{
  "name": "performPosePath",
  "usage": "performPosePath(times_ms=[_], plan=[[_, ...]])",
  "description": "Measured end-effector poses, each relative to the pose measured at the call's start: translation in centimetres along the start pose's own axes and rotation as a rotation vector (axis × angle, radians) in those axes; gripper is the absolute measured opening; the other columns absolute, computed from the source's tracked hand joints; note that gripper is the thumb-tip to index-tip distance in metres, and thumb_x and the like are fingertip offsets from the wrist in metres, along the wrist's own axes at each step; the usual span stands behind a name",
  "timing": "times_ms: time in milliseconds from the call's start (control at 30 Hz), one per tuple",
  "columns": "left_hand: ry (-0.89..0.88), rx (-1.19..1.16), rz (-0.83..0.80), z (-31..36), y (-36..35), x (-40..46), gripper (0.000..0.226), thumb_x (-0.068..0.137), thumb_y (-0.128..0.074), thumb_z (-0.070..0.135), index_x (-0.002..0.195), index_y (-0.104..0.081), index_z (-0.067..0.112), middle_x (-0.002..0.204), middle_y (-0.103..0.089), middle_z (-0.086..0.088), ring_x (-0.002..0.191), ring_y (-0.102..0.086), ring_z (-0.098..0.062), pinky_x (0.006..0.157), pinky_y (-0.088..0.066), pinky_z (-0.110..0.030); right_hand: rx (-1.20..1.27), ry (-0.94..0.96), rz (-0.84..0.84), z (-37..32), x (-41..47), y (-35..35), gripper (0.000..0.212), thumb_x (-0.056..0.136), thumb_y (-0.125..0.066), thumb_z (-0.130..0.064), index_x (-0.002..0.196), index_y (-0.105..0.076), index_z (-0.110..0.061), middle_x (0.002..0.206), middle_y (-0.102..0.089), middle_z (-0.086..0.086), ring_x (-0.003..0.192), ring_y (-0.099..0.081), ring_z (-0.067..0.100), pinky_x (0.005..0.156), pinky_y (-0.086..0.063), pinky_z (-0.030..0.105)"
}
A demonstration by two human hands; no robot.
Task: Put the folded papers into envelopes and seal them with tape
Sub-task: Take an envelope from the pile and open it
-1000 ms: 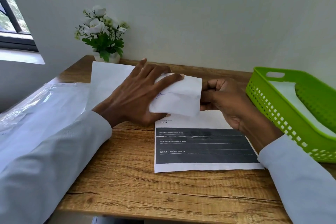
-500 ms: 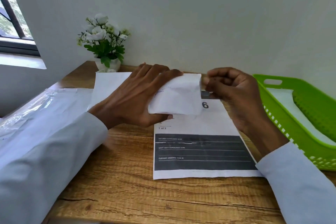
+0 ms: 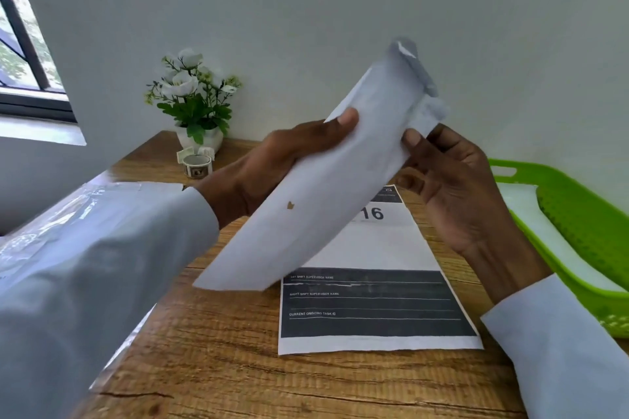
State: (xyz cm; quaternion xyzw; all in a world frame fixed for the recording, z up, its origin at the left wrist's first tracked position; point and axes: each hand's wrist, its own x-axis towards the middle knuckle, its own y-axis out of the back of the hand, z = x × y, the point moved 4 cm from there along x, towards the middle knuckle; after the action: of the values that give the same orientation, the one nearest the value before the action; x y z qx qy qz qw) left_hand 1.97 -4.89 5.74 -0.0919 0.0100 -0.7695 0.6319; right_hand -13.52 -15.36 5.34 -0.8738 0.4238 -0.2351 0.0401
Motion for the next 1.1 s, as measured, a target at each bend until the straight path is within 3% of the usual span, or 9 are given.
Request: performPosePath(times_ms=[100, 233, 300, 433, 600, 700, 833, 1000, 1100], plan=[[-0.076, -0.099, 0.074, 0.6, 0.4, 0.7, 0.043, 0.094, -0.047, 0.042, 0.089, -0.08, 0.016, 0.09, -0.077, -0.003, 0.081, -0.074, -0.016, 0.072, -0.058, -0.028, 0.086, -0.016, 0.035, -0.5, 0.4, -0.1, 0.023, 0.079, -0.069, -0.017, 0.101, -0.071, -0.009, 0.089, -0.076, 0.004, 0.072, -0.064, 0.017, 0.055, -0.049, 0.021], [-0.195, -0.119, 0.231, 1.3, 1.3, 2.1, 0.026, 0.09, -0.058, 0.025, 0.101, -0.076, 0.009, 0.1, -0.075, -0.011, 0.087, -0.073, -0.024, 0.078, -0.059, -0.035, 0.223, -0.092, 0.044, -1.2, 1.5, 0.0, 0.027, 0.085, -0.07, -0.008, 0.11, -0.069, 0.002, 0.102, -0.076, 0.016, 0.09, -0.074, 0.026, 0.073, -0.059, 0.03], [-0.158, -0.124, 0.299, 0.7, 1.9, 2.8, 0.028, 0.089, -0.059, 0.017, 0.111, -0.07, 0.004, 0.107, -0.073, -0.015, 0.092, -0.072, -0.029, 0.08, -0.059, -0.039, 0.178, -0.153, 0.023, -0.8, 2.2, 0.2, 0.031, 0.084, -0.072, -0.009, 0.112, -0.069, 0.003, 0.108, -0.075, 0.019, 0.098, -0.073, 0.031, 0.079, -0.06, 0.035], [-0.005, -0.1, 0.486, -2.2, 3.5, 3.1, 0.031, 0.092, -0.056, 0.009, 0.121, -0.063, 0.0, 0.111, -0.071, -0.019, 0.096, -0.07, -0.033, 0.078, -0.06, -0.042, -0.068, -0.292, 0.003, 2.5, 2.4, 1.3, 0.029, 0.076, -0.075, -0.013, 0.103, -0.074, -0.001, 0.098, -0.077, 0.015, 0.079, -0.075, 0.022, 0.067, -0.061, 0.029], [0.166, 0.002, 0.616, -5.4, 5.7, 2.8, 0.028, 0.089, -0.064, 0.011, 0.116, -0.066, 0.001, 0.11, -0.072, -0.018, 0.104, -0.068, -0.037, 0.093, -0.053, -0.051, -0.307, -0.385, 0.025, 6.3, 1.8, 3.2, 0.016, 0.088, -0.071, -0.016, 0.101, -0.075, -0.009, 0.086, -0.078, 0.004, 0.066, -0.071, 0.012, 0.055, -0.055, 0.024], [0.211, 0.017, 0.61, -6.3, 6.5, 2.8, 0.024, 0.088, -0.064, 0.009, 0.112, -0.067, 0.004, 0.103, -0.074, -0.016, 0.096, -0.07, -0.033, 0.086, -0.057, -0.046, -0.317, -0.384, 0.051, 7.1, 1.8, 3.6, 0.018, 0.088, -0.072, -0.016, 0.105, -0.074, -0.01, 0.086, -0.078, 0.003, 0.065, -0.071, 0.012, 0.055, -0.054, 0.025], [0.203, 0.024, 0.545, -7.1, 7.1, 3.0, 0.028, 0.089, -0.061, 0.004, 0.114, -0.068, 0.015, 0.107, -0.073, -0.014, 0.097, -0.07, -0.031, 0.088, -0.056, -0.046, -0.297, -0.38, 0.065, 7.4, 1.9, 3.7, 0.018, 0.088, -0.071, -0.014, 0.106, -0.074, -0.011, 0.091, -0.078, 0.004, 0.07, -0.072, 0.014, 0.056, -0.055, 0.026], [0.167, 0.012, 0.513, -8.1, 7.3, 3.2, 0.019, 0.091, -0.06, 0.004, 0.098, -0.074, 0.014, 0.093, -0.076, -0.01, 0.075, -0.073, -0.02, 0.057, -0.06, -0.03, -0.3, -0.364, 0.068, 7.6, 2.2, 3.7, 0.014, 0.087, -0.07, -0.008, 0.099, -0.075, -0.012, 0.091, -0.077, 0.005, 0.074, -0.072, 0.014, 0.058, -0.055, 0.024], [0.133, 0.031, 0.511, -8.1, 7.3, 3.2, 0.018, 0.091, -0.061, 0.004, 0.092, -0.075, 0.014, 0.086, -0.076, -0.006, 0.067, -0.072, -0.015, 0.05, -0.055, -0.023, -0.286, -0.334, 0.054, 7.4, 2.4, 4.0, 0.015, 0.086, -0.068, -0.004, 0.091, -0.077, -0.015, 0.085, -0.077, 0.003, 0.073, -0.071, 0.013, 0.058, -0.055, 0.022]])
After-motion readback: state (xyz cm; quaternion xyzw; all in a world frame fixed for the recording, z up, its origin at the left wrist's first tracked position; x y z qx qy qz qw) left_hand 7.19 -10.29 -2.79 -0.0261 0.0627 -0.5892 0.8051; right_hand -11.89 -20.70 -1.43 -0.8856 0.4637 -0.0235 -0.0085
